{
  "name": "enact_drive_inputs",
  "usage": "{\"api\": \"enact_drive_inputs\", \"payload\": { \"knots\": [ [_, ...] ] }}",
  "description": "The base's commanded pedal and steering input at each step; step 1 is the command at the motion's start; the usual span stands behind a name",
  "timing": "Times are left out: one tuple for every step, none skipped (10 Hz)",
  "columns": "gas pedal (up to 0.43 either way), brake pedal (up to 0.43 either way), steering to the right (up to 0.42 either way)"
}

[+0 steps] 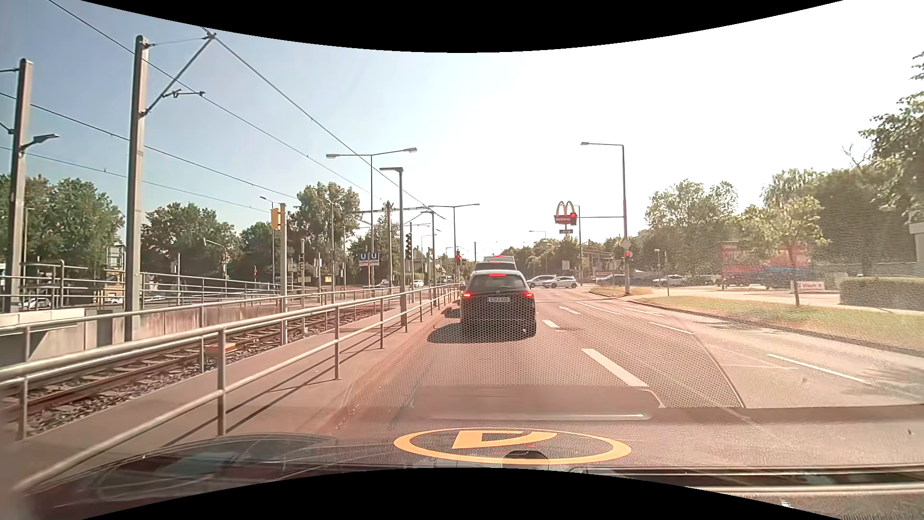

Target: Follow the waypoints while adhering to traffic rules and regulations

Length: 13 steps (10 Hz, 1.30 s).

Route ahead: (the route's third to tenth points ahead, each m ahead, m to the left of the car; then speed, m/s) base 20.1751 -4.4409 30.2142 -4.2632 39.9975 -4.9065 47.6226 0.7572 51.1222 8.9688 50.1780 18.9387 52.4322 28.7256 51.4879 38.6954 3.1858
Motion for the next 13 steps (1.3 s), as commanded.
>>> {"api": "enact_drive_inputs", "payload": {
  "knots": [
    [0.000,0.165,-0.009],
    [0.000,0.165,-0.009],
    [0.000,0.165,-0.009],
    [0.000,0.165,-0.009],
    [0.000,0.159,-0.009],
    [0.000,0.146,-0.009],
    [0.000,0.140,-0.009],
    [0.000,0.140,-0.009],
    [0.000,0.140,-0.009],
    [0.000,0.140,-0.006],
    [0.000,0.140,-0.002],
    [0.000,0.140,0.000],
    [0.000,0.140,0.000]
  ]
}}
